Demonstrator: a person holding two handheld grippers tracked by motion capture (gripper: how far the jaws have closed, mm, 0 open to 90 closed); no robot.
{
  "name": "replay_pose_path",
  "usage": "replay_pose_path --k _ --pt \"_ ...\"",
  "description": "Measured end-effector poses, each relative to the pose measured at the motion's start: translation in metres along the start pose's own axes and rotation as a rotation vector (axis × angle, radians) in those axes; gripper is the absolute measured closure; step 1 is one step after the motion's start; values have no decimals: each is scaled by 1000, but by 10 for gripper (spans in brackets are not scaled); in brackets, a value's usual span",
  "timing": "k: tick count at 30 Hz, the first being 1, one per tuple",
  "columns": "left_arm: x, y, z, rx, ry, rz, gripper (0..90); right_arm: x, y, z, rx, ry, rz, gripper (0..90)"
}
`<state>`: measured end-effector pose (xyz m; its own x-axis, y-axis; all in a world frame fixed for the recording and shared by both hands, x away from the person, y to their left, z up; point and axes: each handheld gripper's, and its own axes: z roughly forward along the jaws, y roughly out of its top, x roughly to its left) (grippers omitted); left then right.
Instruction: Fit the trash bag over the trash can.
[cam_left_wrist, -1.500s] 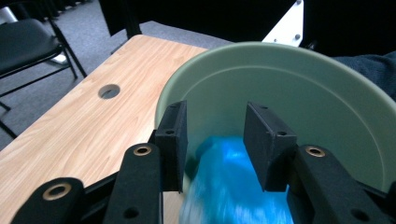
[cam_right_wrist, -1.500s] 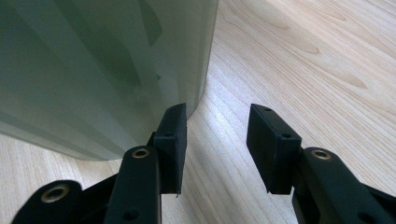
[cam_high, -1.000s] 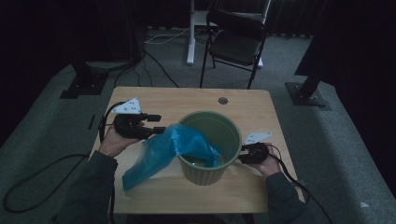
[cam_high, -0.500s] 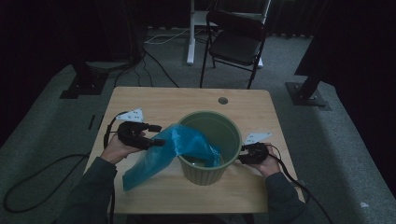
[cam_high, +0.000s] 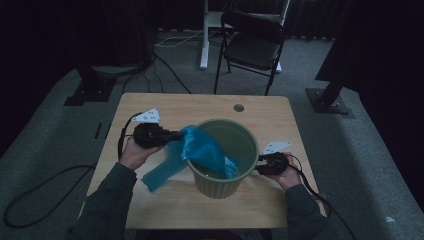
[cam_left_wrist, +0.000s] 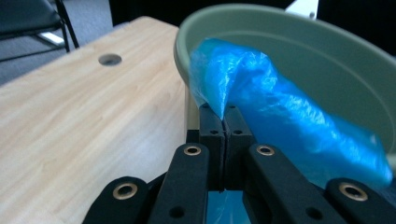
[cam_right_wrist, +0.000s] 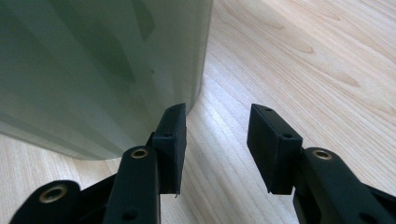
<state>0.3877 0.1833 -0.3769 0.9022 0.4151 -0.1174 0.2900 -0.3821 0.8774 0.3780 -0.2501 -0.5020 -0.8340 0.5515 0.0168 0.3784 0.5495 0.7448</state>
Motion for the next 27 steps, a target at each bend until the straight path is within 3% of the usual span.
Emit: replay_pose_path --k 7,15,20,27 --pt "-4 15 -1 -25 -5 23 885 -6 2 -15 -24 -44 27 584" --pt "-7 30 5 2 15 40 877 -12 19 -67 -145 -125 88 636" --pt "-7 37 10 -1 19 42 869 -4 33 -93 -215 -141 79 630" --pt "-8 41 14 -2 22 47 865 14 58 -105 -234 -133 36 616"
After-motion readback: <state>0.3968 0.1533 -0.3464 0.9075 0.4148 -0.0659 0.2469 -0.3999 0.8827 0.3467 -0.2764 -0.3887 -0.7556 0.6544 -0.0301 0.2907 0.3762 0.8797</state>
